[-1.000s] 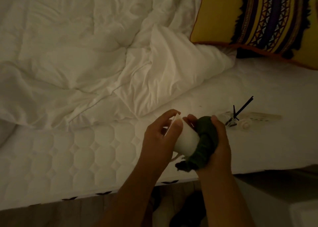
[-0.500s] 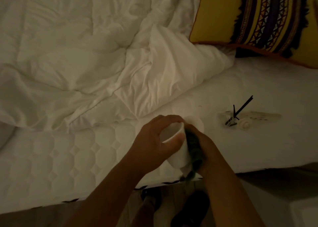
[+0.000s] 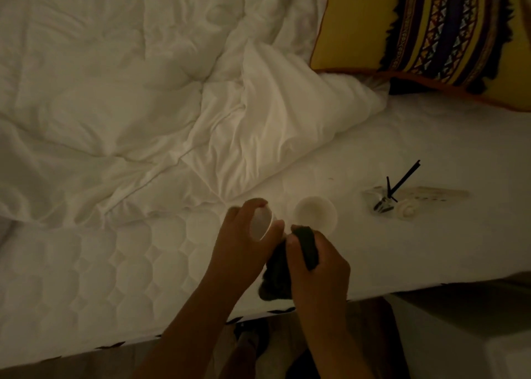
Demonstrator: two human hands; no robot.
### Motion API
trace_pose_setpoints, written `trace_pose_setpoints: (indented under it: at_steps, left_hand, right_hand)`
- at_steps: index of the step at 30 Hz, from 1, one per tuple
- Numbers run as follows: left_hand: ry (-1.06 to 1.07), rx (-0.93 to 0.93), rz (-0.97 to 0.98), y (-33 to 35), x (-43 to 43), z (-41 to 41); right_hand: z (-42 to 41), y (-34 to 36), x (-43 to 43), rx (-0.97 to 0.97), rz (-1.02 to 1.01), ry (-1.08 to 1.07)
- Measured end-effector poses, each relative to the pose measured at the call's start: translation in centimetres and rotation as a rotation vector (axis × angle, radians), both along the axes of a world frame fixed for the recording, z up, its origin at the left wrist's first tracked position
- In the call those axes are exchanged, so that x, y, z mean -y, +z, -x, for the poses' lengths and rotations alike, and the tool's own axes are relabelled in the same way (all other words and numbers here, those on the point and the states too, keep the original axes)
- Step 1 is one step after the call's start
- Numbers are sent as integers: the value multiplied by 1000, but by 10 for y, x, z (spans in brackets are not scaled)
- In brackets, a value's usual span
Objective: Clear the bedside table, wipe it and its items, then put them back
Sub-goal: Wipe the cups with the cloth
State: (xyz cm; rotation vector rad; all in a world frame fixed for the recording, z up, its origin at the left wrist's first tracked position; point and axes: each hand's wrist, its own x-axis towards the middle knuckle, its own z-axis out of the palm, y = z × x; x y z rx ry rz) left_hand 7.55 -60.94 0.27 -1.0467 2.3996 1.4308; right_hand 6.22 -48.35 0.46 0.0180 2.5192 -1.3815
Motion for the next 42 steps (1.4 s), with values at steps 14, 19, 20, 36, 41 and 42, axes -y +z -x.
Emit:
trace_pose_setpoints:
  at_steps: [14, 19, 20, 36, 41, 42]
  left_hand:
    - [-424, 233, 546, -56, -12, 20]
    - [-527, 55, 534, -38, -35, 43]
    - [-583, 20, 501, -36, -42, 49]
    - [-34, 166, -342, -20, -73, 81]
    - [-37, 63, -404, -5, -94, 68]
    - [-40, 51, -407, -3, -95, 66]
  right_hand:
    - [6, -34, -43, 133, -69, -64]
    - [23, -31, -61, 139, -30, -83]
    - [27, -31, -66, 145, -23, -85]
    - [46, -19, -88, -34, 115, -77]
    - [42, -16, -64, -128, 17, -148]
    - [44, -13, -63, -143, -21, -154]
